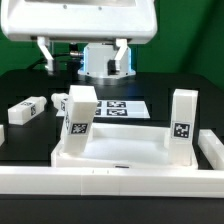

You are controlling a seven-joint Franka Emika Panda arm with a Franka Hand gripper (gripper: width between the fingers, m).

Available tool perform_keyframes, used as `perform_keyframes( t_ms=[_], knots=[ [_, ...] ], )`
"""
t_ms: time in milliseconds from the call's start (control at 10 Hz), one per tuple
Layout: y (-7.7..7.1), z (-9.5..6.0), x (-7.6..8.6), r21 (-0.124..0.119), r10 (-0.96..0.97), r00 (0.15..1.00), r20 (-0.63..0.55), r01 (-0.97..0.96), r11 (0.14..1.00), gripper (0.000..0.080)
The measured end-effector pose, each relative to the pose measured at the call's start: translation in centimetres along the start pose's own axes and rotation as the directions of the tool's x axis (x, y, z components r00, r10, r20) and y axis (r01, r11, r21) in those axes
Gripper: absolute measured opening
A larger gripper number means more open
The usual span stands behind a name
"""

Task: Assemble desk

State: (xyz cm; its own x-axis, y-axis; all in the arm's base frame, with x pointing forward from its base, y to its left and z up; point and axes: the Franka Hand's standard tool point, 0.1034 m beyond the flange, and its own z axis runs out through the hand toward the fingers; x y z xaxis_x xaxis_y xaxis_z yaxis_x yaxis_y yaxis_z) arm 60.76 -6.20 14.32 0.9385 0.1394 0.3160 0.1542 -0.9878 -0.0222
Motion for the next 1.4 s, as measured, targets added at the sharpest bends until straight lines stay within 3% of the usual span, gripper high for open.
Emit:
perform_keyframes(
  t_ms=[200, 300, 600, 900, 1000, 1100, 1200, 1300, 1400],
  knots=[
    [-0.2, -0.2, -0.4, 0.027, 0.022, 0.994, 0.104, -0.025, 0.999, 0.0649],
    [-0.6, -0.1, -1.0, 0.055, 0.018, 0.982, 0.189, -0.029, 0.998, 0.0649],
    [-1.2, -0.4, -0.9, 0.114, 0.010, 0.940, 0.340, -0.052, 0.992, 0.0649],
    [-1.1, -0.1, -0.8, 0.106, -0.002, 0.942, 0.336, -0.036, 0.994, 0.0649],
    [-0.4, 0.3, -0.8, 0.041, -0.086, 0.939, 0.334, 0.077, 0.996, 0.0649],
    [-0.1, 0.7, -1.0, 0.006, -0.101, 0.939, 0.329, 0.105, 0.994, 0.0649],
    [0.7, 0.9, -1.1, -0.007, -0.121, 0.946, 0.299, 0.129, 0.992, 0.0649],
    [1.4, 1.0, -1.5, 0.014, -0.141, 0.942, 0.303, 0.144, 0.990, 0.0649],
    [1.3, 1.0, -1.5, 0.012, -0.135, 0.943, 0.303, 0.138, 0.990, 0.0649]
  ],
)
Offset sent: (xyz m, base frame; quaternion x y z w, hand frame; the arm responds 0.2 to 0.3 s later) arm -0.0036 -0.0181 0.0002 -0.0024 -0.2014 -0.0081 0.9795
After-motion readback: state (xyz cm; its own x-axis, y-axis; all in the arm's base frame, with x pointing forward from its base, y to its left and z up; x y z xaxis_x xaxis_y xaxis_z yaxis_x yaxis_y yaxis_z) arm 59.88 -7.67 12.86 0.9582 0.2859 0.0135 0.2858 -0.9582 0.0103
